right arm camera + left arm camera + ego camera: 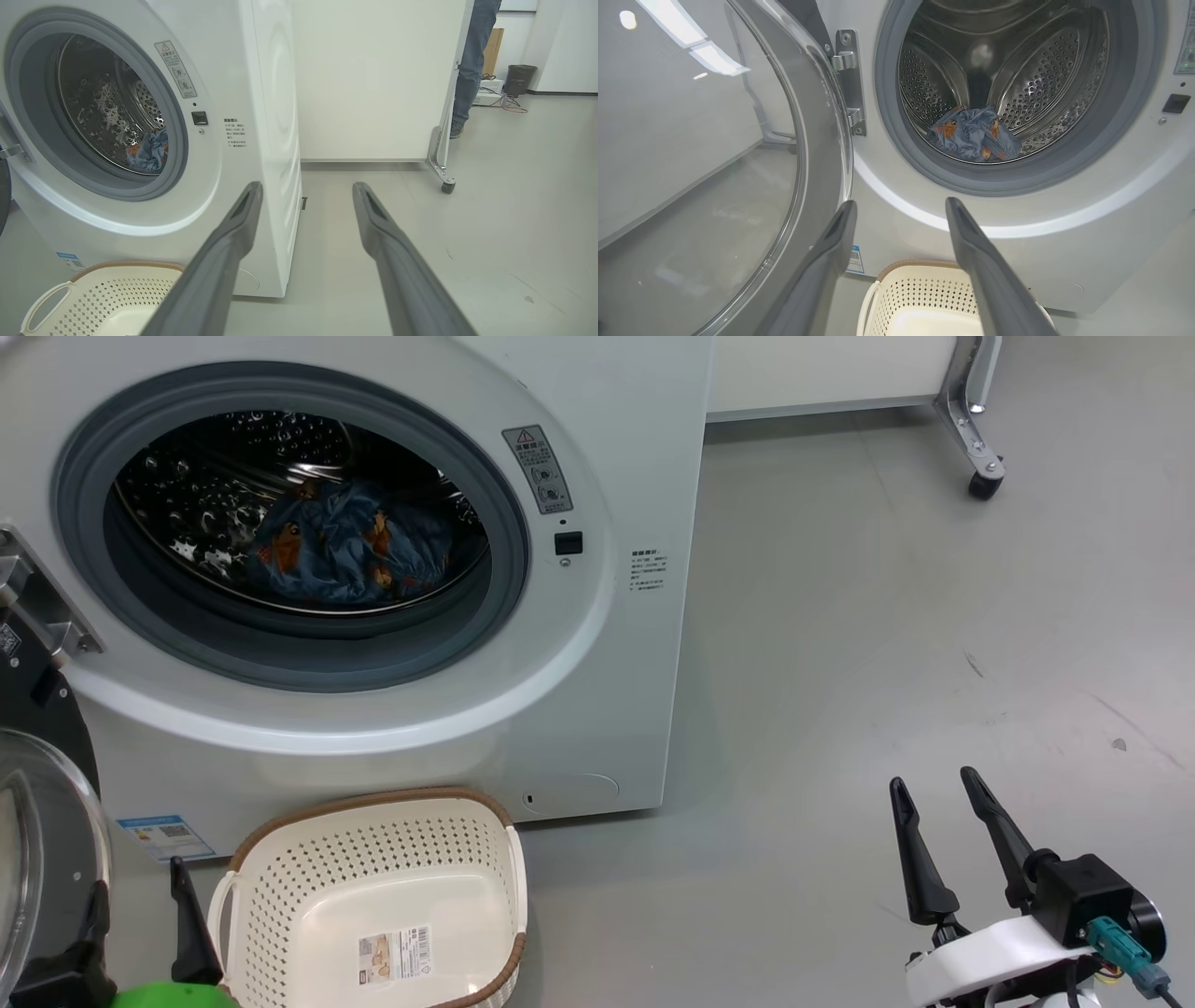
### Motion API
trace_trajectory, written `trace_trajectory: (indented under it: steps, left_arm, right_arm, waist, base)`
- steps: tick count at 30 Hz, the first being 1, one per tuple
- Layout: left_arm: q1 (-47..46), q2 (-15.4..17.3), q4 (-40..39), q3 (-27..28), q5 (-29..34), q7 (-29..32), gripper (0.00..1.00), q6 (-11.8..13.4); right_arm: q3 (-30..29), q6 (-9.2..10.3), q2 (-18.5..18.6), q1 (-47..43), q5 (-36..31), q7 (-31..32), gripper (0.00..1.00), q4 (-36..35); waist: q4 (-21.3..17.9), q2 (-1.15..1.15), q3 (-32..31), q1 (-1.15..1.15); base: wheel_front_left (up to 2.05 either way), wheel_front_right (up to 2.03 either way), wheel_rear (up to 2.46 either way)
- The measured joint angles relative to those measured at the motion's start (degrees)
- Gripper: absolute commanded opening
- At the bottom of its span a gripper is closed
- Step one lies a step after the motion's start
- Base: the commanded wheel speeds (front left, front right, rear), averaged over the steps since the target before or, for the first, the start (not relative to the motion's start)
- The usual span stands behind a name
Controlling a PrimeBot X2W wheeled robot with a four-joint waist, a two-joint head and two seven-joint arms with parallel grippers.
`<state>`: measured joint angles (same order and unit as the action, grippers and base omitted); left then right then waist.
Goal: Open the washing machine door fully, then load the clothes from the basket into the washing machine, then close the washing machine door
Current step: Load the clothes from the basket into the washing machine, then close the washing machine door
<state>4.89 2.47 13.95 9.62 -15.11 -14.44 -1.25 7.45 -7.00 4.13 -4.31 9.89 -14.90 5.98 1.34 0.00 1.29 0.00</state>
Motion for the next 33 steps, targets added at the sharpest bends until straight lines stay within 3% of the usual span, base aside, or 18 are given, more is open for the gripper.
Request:
trace_trajectory:
  steps: [12, 33]
  left_arm:
    - [4.47, -0.01, -7.35, -2.13, 0.57, 0.00, 1.00, -0.01]
    - [9.39, 0.02, -11.12, -3.43, -0.55, 0.00, 1.00, -1.34]
  right_arm:
    - [-0.10, 0.00, 1.11, -0.96, 0.02, 0.00, 1.00, -1.07]
    - [-0.05, -0.01, 1.69, -3.41, 0.15, 0.00, 1.00, -0.83]
  waist:
    - [-0.14, 0.00, -1.02, 0.00]
    - [0.27, 0.00, -1.54, 0.00]
  base:
    - [0.00, 0.00, 0.00]
    - [0.00, 0.00, 0.00]
